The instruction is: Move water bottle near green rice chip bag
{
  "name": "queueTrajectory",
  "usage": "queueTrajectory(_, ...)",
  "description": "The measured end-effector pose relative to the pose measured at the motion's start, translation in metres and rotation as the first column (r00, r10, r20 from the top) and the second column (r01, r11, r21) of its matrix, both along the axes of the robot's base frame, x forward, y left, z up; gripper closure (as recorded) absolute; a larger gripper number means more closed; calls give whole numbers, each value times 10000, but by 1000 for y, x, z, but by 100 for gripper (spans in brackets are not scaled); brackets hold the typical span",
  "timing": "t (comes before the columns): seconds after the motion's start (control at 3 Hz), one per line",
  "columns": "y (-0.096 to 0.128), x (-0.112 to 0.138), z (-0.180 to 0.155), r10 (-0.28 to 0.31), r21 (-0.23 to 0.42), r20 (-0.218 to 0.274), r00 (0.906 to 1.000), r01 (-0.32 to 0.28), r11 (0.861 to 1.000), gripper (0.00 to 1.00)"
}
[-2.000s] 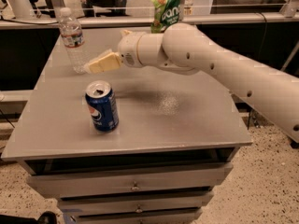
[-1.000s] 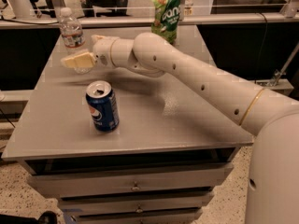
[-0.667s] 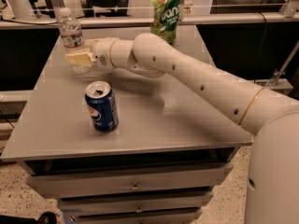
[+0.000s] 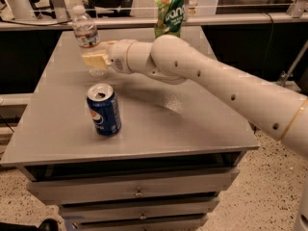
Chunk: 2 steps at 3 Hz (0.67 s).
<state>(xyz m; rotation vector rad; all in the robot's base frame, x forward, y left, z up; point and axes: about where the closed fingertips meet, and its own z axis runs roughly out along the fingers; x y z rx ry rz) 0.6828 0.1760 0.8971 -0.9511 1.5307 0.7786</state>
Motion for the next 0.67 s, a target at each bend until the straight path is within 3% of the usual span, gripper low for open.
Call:
queueTrajectory(0.33, -59, -20, 9, -1121, -161, 52, 9937, 1122, 9936, 100)
queueTrajectory(0.67, -107, -19, 3, -1858, -283, 16, 9826, 1858, 9822, 100)
